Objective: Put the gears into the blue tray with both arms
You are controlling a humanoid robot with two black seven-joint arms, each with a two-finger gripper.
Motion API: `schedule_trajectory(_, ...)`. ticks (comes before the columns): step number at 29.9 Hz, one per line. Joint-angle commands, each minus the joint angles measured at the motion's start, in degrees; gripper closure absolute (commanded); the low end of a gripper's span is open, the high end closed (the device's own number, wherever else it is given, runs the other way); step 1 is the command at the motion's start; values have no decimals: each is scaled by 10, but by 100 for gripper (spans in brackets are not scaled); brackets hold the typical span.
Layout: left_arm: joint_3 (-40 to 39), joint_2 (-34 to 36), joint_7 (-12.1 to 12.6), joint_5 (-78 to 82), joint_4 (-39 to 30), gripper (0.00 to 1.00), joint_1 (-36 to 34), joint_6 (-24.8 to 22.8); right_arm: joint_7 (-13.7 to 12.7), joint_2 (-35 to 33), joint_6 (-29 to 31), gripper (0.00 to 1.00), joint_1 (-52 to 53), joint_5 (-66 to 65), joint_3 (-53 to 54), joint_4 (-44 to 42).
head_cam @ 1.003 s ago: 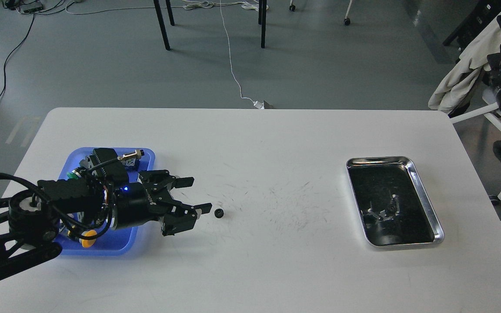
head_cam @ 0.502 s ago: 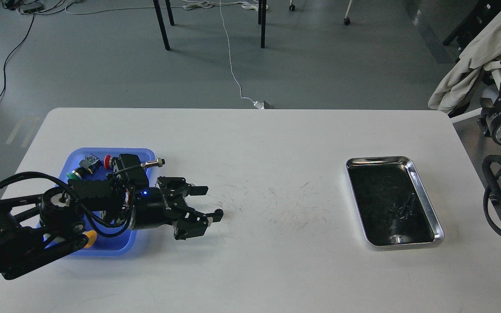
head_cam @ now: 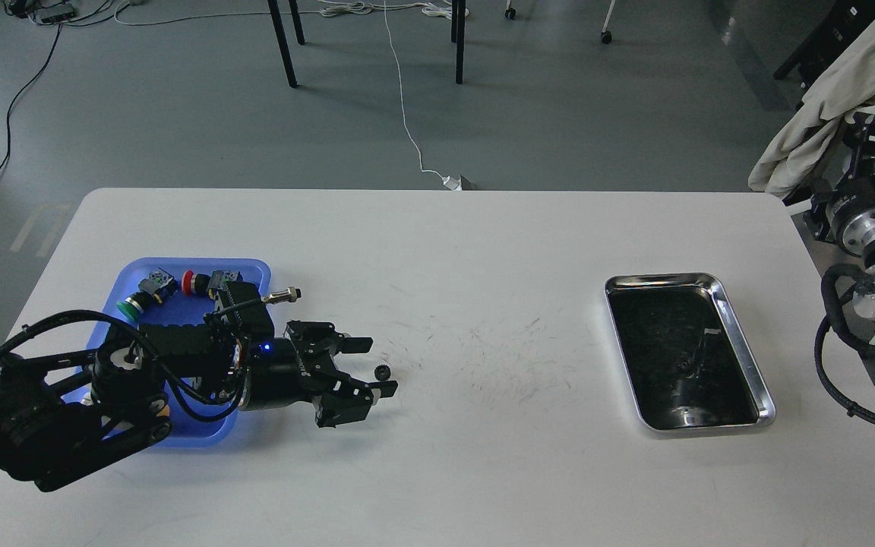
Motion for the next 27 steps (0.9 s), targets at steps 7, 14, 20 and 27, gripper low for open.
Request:
schedule_trajectory(7,1,-37,-3,2,63,20,4,43,1,-1,0,1,-8,-26,-1,2)
schedule_trajectory(14,33,-37,-3,0,77,22,4,73,1,-1,2,1,0,-26,-1,5)
schedule_trajectory(20,48,-37,-3,-1,82,28,21,100,1,-1,3,1,1,-26,-1,5)
schedule_trajectory(27,49,-41,-3,0,107,36,33,118,0,-1,3,1,0,-26,-1,6)
